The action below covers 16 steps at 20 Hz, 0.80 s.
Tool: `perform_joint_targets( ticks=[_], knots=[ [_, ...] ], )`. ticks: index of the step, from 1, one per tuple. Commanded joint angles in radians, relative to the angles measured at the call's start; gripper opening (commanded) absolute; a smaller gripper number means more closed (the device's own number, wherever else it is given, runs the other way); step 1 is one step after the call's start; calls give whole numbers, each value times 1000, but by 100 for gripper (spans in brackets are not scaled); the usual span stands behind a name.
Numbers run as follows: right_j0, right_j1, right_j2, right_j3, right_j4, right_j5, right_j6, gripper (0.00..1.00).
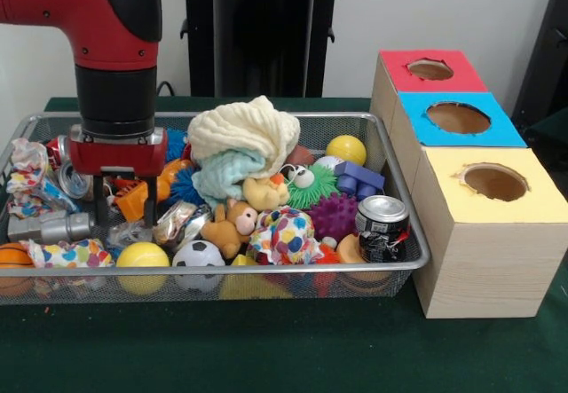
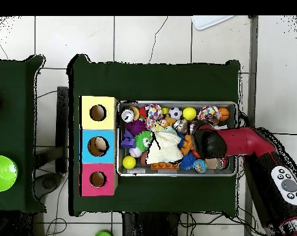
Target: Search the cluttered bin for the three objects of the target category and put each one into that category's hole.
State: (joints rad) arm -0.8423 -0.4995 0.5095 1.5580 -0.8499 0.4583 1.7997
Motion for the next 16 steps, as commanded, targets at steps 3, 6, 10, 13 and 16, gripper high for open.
perform_joint_targets(
  ticks=[3, 6, 10, 13, 16],
  knots=[
    [14, 51, 41, -37, -69, -12, -172, 100],
    [20, 51, 32, -42, -81, -8, -175, 100],
    [19, 55, 22, -42, -100, -9, -177, 100],
    [17, 52, 26, -41, -101, 0, -180, 100],
    [10, 46, 37, -37, -89, 17, -193, 100]
  ],
)
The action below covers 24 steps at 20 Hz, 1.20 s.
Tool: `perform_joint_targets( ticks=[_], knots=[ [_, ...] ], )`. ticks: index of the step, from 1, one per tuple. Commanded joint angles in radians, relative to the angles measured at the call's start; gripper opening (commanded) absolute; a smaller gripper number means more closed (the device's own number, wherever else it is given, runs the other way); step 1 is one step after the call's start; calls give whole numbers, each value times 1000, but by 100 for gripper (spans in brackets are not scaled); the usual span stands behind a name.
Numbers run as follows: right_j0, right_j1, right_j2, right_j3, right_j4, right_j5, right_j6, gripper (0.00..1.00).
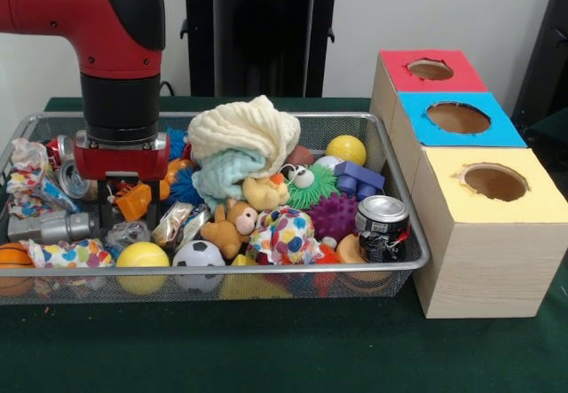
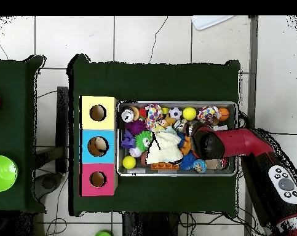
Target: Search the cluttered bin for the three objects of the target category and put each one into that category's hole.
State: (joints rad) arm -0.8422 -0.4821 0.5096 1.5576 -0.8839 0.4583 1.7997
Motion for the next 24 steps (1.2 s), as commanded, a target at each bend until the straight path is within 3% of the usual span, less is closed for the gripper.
perform_joint_targets(
  ticks=[1, 10, 24],
  knots=[
    [9, 28, 37, -36, -54, 19, -193, 100],
    [13, 47, 30, -50, -68, -6, -173, 100],
    [29, 86, 5, -79, -136, -127, -93, 100]
  ],
)
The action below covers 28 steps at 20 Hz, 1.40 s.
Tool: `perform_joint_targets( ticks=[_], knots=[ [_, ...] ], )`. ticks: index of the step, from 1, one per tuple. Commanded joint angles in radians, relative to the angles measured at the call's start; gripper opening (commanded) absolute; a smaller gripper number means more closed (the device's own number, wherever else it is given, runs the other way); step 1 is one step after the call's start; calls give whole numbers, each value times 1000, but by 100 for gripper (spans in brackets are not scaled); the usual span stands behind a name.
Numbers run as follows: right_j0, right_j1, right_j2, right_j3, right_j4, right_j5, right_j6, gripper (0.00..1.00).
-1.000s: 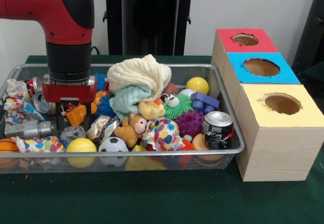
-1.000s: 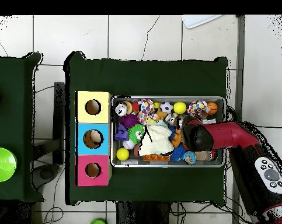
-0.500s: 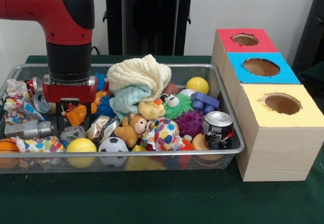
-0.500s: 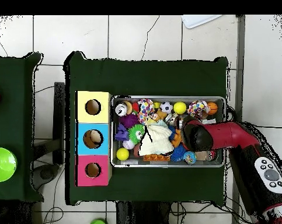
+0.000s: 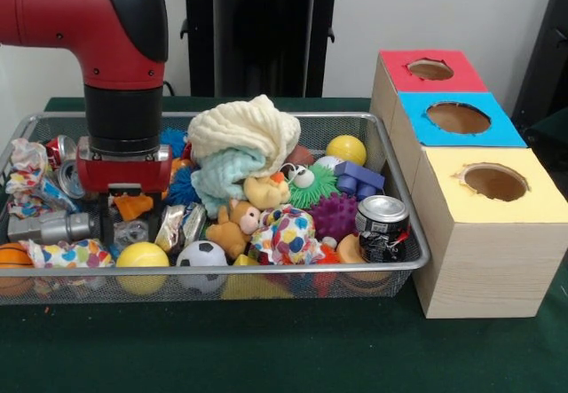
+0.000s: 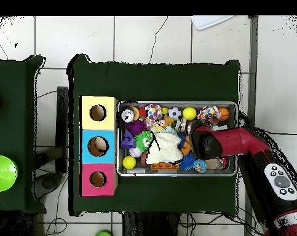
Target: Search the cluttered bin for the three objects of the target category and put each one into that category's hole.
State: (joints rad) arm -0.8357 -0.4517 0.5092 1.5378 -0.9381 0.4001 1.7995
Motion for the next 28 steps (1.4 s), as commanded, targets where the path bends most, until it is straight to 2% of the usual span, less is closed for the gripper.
perform_joint_targets(
  ticks=[1, 8, 9, 16, 26, 27, 28],
  knots=[
    [23, 55, 7, -60, -86, -71, -93, 100],
    [35, 65, -9, -71, -99, -59, -80, 100],
    [43, 64, -21, -74, -85, -39, -67, 0],
    [42, 58, -8, -74, -33, 57, -119, 0],
    [51, 40, -8, -67, -25, 69, -118, 0],
    [53, 40, -10, -69, -28, 73, -124, 100],
    [55, 40, -12, -71, -24, 75, -116, 100]
  ],
)
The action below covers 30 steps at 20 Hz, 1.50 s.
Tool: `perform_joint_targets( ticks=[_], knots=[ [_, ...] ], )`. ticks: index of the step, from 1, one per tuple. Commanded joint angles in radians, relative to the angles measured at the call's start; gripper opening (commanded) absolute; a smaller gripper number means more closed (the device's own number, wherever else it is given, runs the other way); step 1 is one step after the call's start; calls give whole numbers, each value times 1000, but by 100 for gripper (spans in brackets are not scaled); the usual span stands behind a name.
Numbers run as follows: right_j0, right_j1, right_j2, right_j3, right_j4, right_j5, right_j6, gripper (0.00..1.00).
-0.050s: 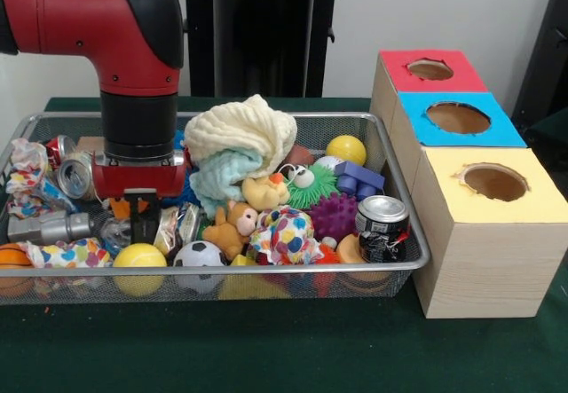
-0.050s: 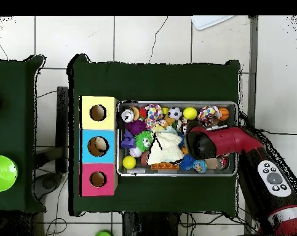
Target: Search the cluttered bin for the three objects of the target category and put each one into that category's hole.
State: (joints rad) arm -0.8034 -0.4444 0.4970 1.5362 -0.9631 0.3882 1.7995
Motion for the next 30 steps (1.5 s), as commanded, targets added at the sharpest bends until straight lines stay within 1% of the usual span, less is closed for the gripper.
perform_joint_targets(
  ticks=[1, 3, 8, 17, 22, 30],
  knots=[
    [25, 34, -1, -72, 5, 90, -109, 100],
    [25, 25, 8, -68, -2, 81, -127, 100],
    [24, 29, -1, -58, -1, 76, -120, 100],
    [29, 0, -6, -31, 31, 104, -101, 100],
    [38, 6, -32, -20, 57, 174, -105, 100],
    [33, 20, -39, -31, 65, 202, -134, 100]
  ],
)
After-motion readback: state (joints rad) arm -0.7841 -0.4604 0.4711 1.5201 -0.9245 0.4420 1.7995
